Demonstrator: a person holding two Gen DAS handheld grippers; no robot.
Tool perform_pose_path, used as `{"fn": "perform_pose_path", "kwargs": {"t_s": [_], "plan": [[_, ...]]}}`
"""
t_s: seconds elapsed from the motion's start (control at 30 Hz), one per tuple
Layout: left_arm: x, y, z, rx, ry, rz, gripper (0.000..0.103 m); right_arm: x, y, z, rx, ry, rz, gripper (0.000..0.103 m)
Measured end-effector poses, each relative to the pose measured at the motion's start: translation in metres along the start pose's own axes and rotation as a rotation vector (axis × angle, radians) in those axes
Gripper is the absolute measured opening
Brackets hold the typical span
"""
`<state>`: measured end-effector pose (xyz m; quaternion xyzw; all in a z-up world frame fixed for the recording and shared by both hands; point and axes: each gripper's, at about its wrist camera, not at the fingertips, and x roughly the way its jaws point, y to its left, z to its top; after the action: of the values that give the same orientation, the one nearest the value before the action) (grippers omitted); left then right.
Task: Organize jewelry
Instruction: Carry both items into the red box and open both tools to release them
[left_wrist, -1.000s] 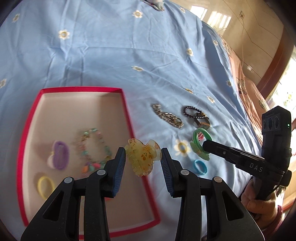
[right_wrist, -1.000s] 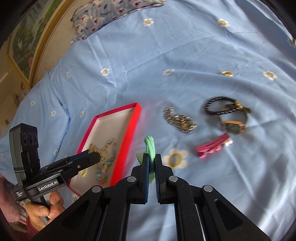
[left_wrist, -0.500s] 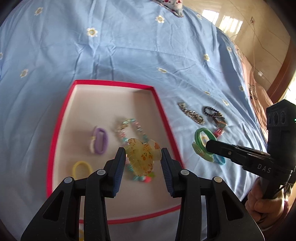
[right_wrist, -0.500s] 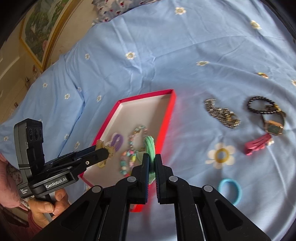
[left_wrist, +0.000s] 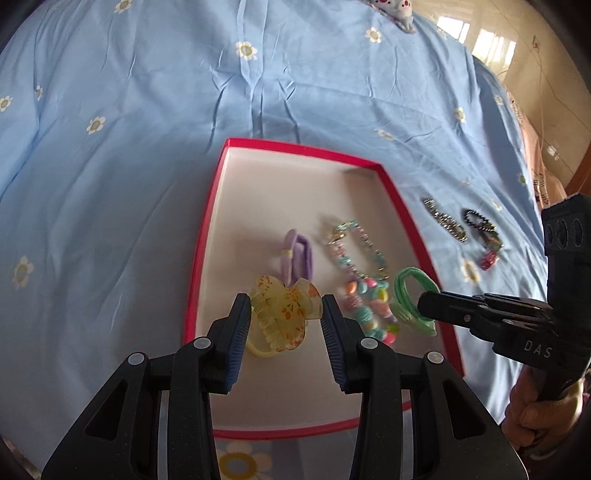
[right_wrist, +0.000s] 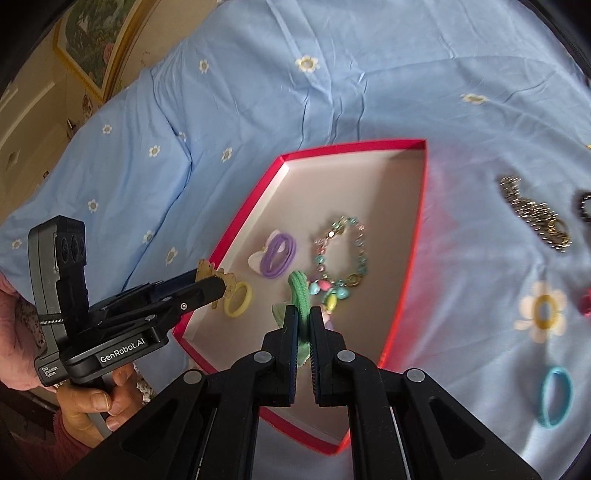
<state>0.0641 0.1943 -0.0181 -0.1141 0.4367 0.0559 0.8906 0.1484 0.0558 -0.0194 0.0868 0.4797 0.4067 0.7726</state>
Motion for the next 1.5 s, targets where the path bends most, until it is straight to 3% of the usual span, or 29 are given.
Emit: {"fn": "perform_pose_path", "kwargs": {"t_s": [0.6, 0.77, 0.83, 1.1, 1.2, 1.5], "plan": [[0.026, -0.003, -0.002, 0.039, 0.056, 0.052, 0.038, 0.033, -0.005, 0.008, 0.014, 0.049, -0.044, 0.012], [0.027, -0.003, -0.002, 0.036, 0.059, 0.054, 0.038, 0.03, -0.006, 0.009, 0.023, 0.038, -0.041, 0.026], [0.026, -0.003, -0.003, 0.034, 0.058, 0.052, 0.038, 0.028, -0.006, 0.009, 0.025, 0.032, -0.04, 0.027], [0.013, -0.005, -0.002, 0.017, 0.037, 0.05, 0.06, 0.008, -0.004, 0.007, 0.029, -0.003, -0.03, 0.027], [0.006, -0.006, -0.001, 0.011, 0.023, 0.044, 0.063, -0.004, -0.005, 0.006, 0.033, -0.028, -0.029, 0.036], [-0.014, -0.024, 0.005, 0.008, -0.02, 0.01, 0.068, -0.052, -0.032, -0.005, 0.097, -0.11, -0.07, 0.041]]}}
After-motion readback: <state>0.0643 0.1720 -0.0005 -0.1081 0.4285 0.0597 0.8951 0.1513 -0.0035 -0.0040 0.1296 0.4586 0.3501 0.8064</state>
